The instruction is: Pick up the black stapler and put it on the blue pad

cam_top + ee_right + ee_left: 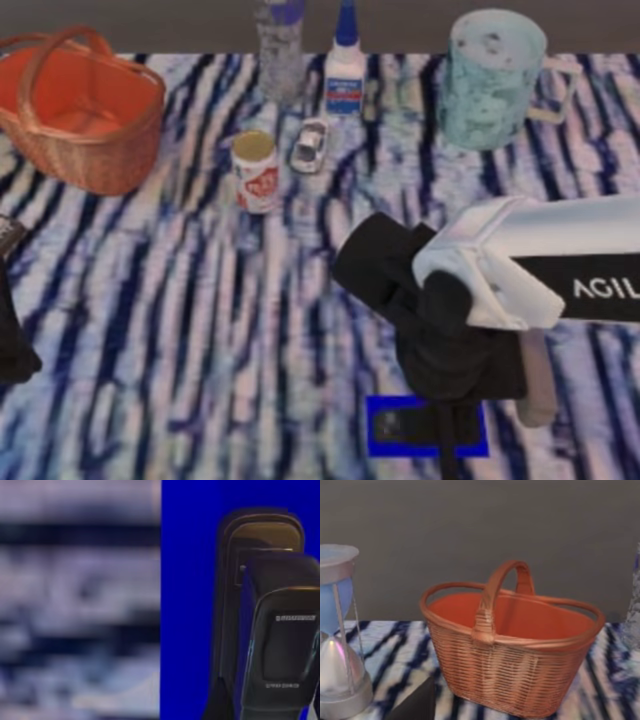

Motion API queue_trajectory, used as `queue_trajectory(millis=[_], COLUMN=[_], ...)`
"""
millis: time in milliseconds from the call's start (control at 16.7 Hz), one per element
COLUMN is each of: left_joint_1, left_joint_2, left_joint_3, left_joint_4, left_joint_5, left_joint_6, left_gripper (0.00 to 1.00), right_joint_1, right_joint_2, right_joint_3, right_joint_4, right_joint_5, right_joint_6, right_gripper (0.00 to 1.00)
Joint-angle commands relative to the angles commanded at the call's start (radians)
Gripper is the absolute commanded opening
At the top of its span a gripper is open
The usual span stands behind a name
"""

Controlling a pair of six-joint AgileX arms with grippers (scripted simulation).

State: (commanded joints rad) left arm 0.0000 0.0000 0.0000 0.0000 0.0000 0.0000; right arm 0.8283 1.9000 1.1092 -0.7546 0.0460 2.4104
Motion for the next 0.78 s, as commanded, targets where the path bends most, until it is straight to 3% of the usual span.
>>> queue_trajectory(millis=[420,780], left_joint_1=[0.000,0.000], left_joint_2=[0.000,0.000], left_joint_3=[0.000,0.000], left_joint_4=[0.000,0.000], left_joint_5=[0.000,0.000], left_joint_6=[0.000,0.000], left_gripper=[1.00,1.00], right_joint_1=[0.000,0.000], right_joint_2=[0.000,0.000], right_joint_3=[0.000,0.000], right_joint_4=[0.000,0.000], right_joint_5=[0.000,0.000], right_joint_6=[0.000,0.000], right_gripper=[0.98,1.00])
